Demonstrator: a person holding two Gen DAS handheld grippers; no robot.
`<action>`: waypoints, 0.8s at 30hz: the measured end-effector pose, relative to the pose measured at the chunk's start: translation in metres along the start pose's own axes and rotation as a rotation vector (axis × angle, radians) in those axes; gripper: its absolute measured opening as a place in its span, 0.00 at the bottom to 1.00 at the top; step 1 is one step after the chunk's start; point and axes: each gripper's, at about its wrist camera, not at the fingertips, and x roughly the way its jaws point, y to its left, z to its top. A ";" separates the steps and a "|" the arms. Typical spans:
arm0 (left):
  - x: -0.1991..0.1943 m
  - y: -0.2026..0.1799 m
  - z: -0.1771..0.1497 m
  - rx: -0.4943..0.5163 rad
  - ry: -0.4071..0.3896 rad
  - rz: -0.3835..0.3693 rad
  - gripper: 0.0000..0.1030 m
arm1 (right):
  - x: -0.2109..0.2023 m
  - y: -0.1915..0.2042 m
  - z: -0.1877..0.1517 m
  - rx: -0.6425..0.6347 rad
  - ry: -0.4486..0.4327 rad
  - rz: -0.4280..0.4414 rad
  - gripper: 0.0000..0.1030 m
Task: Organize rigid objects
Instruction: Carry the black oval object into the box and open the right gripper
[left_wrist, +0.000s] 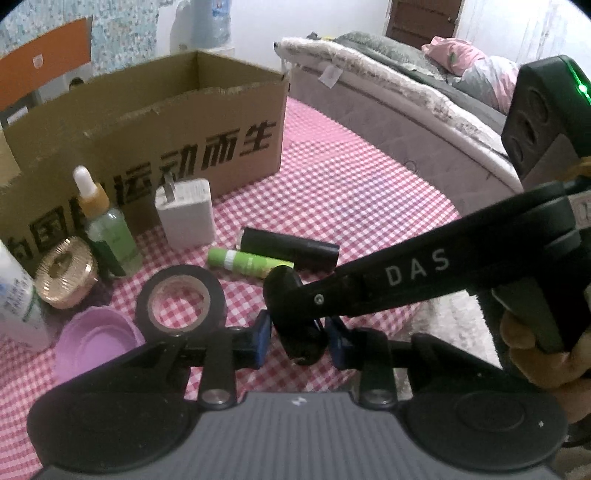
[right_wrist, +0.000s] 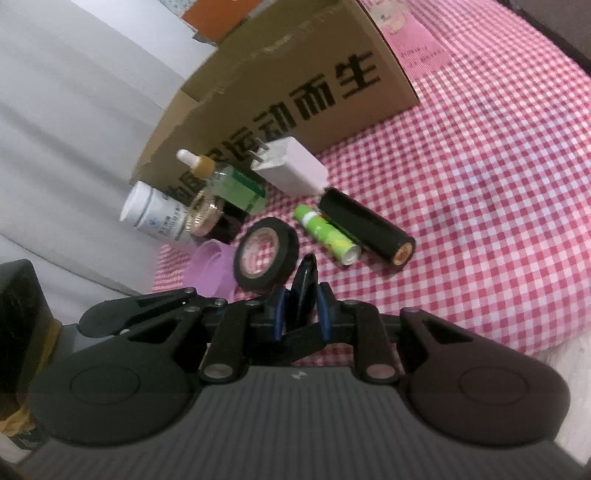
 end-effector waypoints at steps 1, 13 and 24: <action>-0.005 -0.001 0.001 0.003 -0.012 0.007 0.32 | -0.003 0.004 -0.001 -0.005 -0.007 0.003 0.17; -0.105 0.017 0.046 0.037 -0.246 0.177 0.32 | -0.042 0.097 0.045 -0.225 -0.168 0.123 0.16; -0.098 0.114 0.133 -0.062 -0.164 0.255 0.32 | 0.024 0.144 0.179 -0.227 -0.054 0.244 0.17</action>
